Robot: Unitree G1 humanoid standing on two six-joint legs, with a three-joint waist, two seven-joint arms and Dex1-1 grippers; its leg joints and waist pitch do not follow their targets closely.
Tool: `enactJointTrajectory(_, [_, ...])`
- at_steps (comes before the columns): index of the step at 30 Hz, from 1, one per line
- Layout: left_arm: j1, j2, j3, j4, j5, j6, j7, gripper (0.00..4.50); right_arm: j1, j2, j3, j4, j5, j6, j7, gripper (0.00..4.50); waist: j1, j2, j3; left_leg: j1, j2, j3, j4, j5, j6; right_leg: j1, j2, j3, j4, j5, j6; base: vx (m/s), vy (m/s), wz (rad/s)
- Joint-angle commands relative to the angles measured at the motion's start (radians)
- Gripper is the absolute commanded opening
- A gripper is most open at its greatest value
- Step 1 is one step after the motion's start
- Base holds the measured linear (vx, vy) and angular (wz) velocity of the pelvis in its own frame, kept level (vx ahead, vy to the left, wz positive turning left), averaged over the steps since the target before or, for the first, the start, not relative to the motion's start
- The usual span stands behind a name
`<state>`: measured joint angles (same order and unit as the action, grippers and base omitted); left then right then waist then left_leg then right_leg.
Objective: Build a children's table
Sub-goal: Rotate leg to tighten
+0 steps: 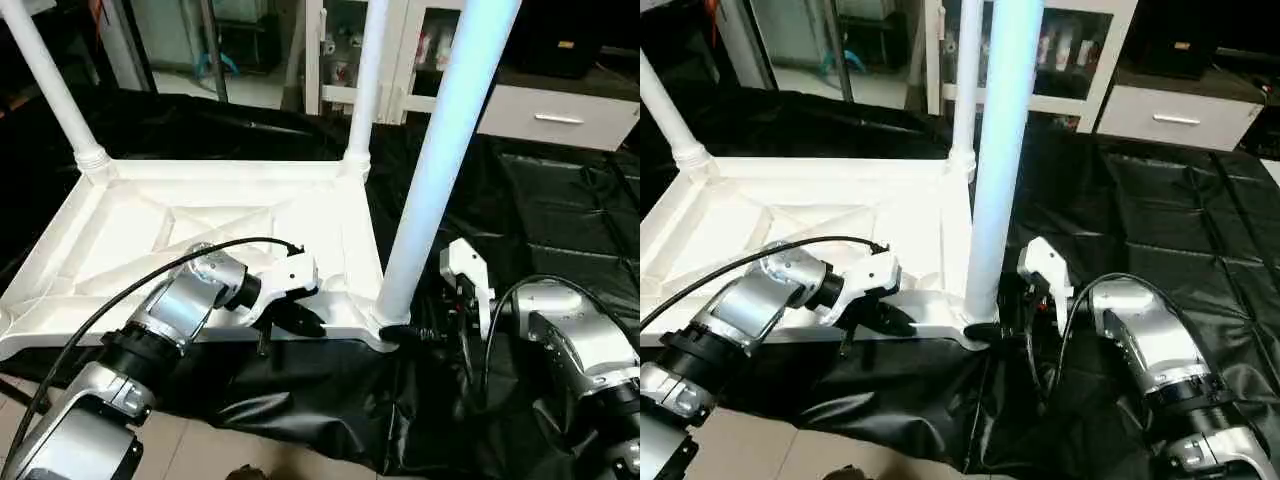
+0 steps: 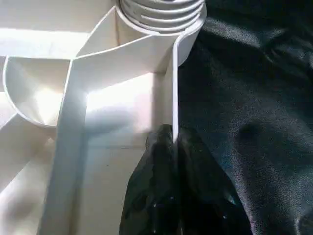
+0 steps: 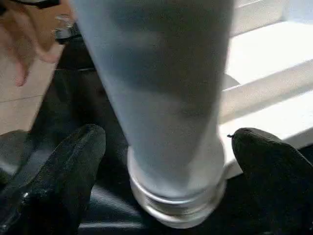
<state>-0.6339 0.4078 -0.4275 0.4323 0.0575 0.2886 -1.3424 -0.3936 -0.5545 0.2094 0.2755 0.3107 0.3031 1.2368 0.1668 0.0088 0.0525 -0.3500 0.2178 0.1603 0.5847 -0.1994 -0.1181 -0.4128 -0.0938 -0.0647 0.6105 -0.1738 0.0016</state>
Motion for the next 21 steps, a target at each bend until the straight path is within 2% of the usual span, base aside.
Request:
enactJointTrajectory(1, [0.008,-0.014,-0.050,-0.001,0.017,0.012,-0.019,0.00,-0.008,-0.011,0.022,-0.017,-0.001,0.003,0.022,4.46,-0.005,-0.007,-0.066,-0.003,0.008,0.013,-0.069,-0.166,0.054,0.060,-0.042,0.036,-0.062,-0.155,-0.249,0.000,0.000,0.00])
enactJointTrajectory(2, [0.001,-0.020,-0.051,0.008,0.019,0.010,-0.011,0.00,-0.019,0.000,0.027,0.008,-0.013,-0.008,0.016,4.31,-0.005,-0.003,-0.067,-0.003,0.007,0.013,-0.069,-0.159,0.050,0.059,-0.041,0.035,-0.061,-0.148,-0.249,0.000,0.000,0.00])
enactJointTrajectory(7, [0.005,-0.023,-0.058,0.008,0.022,0.008,-0.007,0.00,-0.031,0.012,0.037,0.039,-0.033,-0.026,0.008,4.01,-0.005,-0.005,-0.067,-0.002,0.007,0.014,-0.068,-0.161,0.045,0.058,-0.039,0.035,-0.060,-0.142,-0.250,0.000,0.000,0.00])
enactJointTrajectory(9, [0.013,-0.024,-0.061,0.000,0.023,0.009,-0.004,0.00,-0.030,0.015,0.039,0.041,-0.043,-0.029,0.014,3.74,-0.004,-0.005,-0.069,-0.002,0.006,0.014,-0.067,-0.155,0.045,0.059,-0.040,0.035,-0.059,-0.132,-0.252,0.000,0.000,0.00])
enactJointTrajectory(11, [0.023,-0.025,-0.062,-0.015,0.021,0.020,-0.006,0.00,-0.032,0.017,0.039,0.043,-0.047,-0.031,0.018,3.67,-0.003,-0.001,-0.070,-0.002,0.007,0.013,-0.066,-0.151,0.046,0.060,-0.039,0.035,-0.057,-0.116,-0.256,0.000,0.000,0.00])
enactJointTrajectory(15, [0.029,-0.026,-0.064,-0.023,0.024,0.022,-0.007,0.00,-0.036,0.016,0.047,0.055,-0.057,-0.046,0.023,3.31,-0.002,-0.004,-0.071,-0.003,0.006,0.014,-0.064,-0.142,0.052,0.061,-0.039,0.034,-0.055,-0.099,-0.262,0.000,0.000,0.00])
enactJointTrajectory(19, [0.029,-0.026,-0.062,-0.017,0.028,0.015,0.003,0.00,-0.040,0.019,0.065,0.077,-0.077,-0.059,0.032,3.00,-0.003,0.001,-0.071,-0.002,0.006,0.014,-0.064,-0.146,0.052,0.061,-0.039,0.034,-0.055,-0.105,-0.262,0.000,0.000,0.00])
enactJointTrajectory(21, [0.030,-0.028,-0.059,-0.013,0.030,0.008,0.013,0.00,-0.044,0.028,0.069,0.097,-0.088,-0.069,0.028,2.81,-0.004,0.000,-0.070,-0.002,0.005,0.015,-0.064,-0.158,0.048,0.060,-0.038,0.034,-0.056,-0.114,-0.263,0.000,0.000,0.00])
